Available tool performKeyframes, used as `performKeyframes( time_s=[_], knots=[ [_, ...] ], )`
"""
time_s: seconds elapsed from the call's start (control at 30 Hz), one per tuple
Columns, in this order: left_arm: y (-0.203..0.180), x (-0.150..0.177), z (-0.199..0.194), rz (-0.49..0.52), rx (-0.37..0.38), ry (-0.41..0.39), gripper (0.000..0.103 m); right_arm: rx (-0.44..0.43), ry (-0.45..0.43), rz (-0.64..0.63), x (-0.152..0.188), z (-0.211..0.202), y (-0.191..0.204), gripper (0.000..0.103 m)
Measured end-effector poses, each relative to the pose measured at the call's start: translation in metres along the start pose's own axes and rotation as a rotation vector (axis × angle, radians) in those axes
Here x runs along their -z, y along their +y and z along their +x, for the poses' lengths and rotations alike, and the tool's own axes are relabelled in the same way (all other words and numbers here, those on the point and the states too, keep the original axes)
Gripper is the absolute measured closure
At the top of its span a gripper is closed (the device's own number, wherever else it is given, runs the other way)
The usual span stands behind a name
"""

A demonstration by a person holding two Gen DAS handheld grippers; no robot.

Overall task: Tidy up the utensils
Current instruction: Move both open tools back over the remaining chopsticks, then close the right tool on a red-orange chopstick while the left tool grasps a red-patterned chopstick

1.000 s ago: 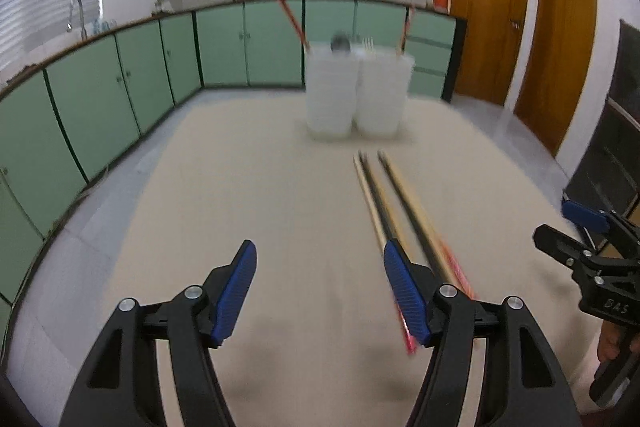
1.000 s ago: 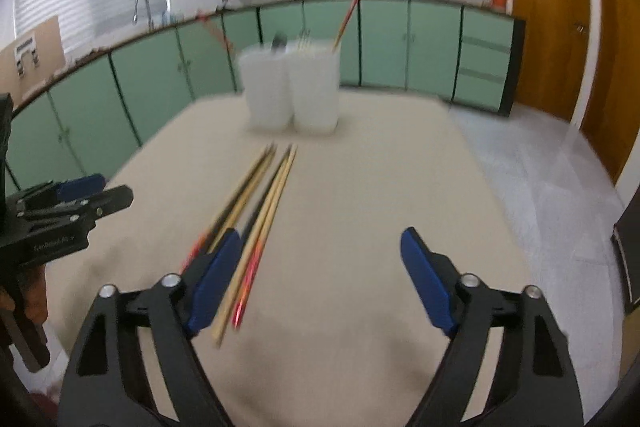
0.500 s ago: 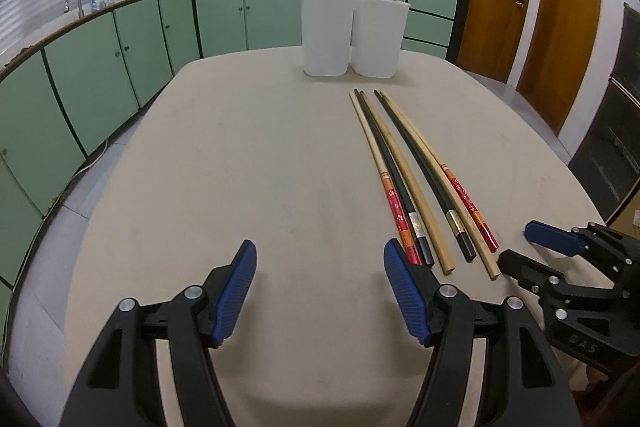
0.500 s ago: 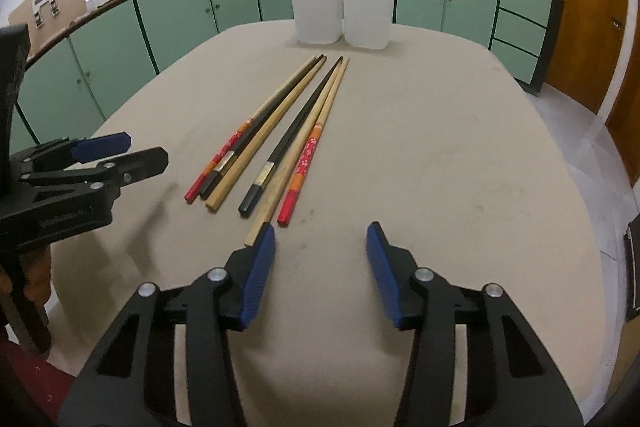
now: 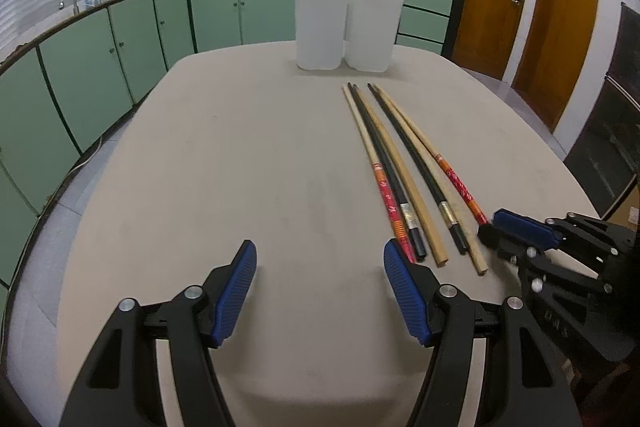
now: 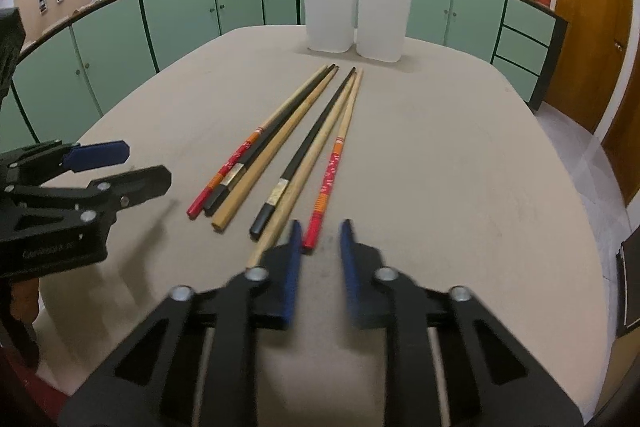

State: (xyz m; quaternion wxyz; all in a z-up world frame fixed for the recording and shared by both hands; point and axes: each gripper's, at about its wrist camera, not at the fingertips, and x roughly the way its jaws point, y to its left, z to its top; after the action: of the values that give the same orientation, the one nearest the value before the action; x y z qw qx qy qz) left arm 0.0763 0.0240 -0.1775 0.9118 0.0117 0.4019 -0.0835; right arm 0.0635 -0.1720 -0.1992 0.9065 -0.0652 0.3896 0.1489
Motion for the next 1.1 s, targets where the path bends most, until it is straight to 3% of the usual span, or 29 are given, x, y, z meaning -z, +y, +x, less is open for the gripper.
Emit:
performKeyframes(
  time_s=[0.5, 1.1],
  knots=[
    [-0.016, 0.005, 0.008, 0.039, 0.044, 0.040, 0.038, 0.039, 0.008, 0.096, 0.006, -0.006, -0.038, 0.098],
    [-0.007, 0.002, 0.011, 0.001, -0.003, 0.038, 0.040, 0.029, 0.006, 0.106, 0.007, -0.006, -0.041, 0.095]
  ],
)
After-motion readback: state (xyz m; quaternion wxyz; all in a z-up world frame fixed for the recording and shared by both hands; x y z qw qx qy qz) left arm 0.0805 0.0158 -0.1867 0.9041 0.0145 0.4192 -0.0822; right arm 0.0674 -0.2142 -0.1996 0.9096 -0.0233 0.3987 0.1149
